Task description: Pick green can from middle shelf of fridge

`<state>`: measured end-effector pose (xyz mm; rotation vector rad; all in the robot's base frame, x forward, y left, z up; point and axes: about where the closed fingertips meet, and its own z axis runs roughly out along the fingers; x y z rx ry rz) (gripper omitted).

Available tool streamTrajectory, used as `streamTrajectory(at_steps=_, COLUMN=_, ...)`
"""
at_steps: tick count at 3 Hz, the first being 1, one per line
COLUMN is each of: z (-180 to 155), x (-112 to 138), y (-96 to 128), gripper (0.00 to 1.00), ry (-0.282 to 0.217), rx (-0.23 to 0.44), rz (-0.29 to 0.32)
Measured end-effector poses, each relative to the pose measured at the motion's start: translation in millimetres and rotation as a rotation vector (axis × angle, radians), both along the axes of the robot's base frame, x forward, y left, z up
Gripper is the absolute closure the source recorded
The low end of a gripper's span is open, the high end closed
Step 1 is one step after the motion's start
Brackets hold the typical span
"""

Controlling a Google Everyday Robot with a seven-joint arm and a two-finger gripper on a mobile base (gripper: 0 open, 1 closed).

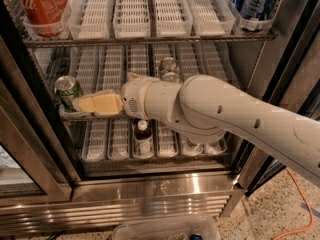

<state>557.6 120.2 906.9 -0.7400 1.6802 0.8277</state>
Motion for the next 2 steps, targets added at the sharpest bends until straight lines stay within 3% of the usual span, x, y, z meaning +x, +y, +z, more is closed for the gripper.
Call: streamTrajectory(at_steps=2, z=-6.3, x=-5.8, y=18.8, gripper=0.0, ry=-0.074, rx=-0.035, rz=0.03)
